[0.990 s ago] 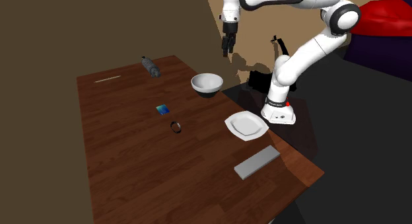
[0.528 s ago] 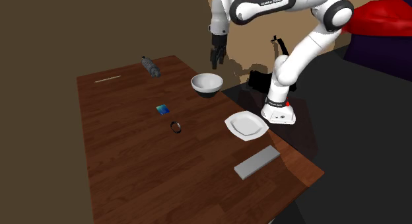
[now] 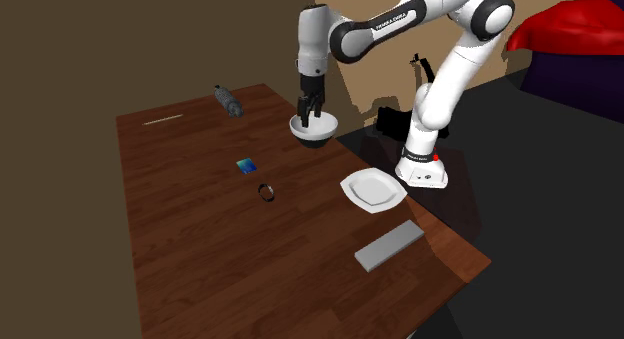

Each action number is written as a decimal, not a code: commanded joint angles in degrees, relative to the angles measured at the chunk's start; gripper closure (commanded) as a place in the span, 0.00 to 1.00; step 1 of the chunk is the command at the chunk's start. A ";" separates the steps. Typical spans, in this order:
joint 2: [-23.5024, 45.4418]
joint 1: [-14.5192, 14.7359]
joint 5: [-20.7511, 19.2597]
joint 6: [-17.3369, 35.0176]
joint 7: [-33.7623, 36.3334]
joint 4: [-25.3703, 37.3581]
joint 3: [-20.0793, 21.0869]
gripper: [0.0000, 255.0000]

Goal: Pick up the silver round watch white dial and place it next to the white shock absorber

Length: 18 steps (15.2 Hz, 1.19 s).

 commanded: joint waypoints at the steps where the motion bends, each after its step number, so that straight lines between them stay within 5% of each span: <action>1: 3.77 0.04 -1.09 2.29 2.85 1.75 2.06 0.00; 9: 22.07 1.62 -11.33 8.31 16.40 13.13 8.27 0.00; 18: 41.98 9.37 -24.18 7.99 28.78 30.40 7.45 0.00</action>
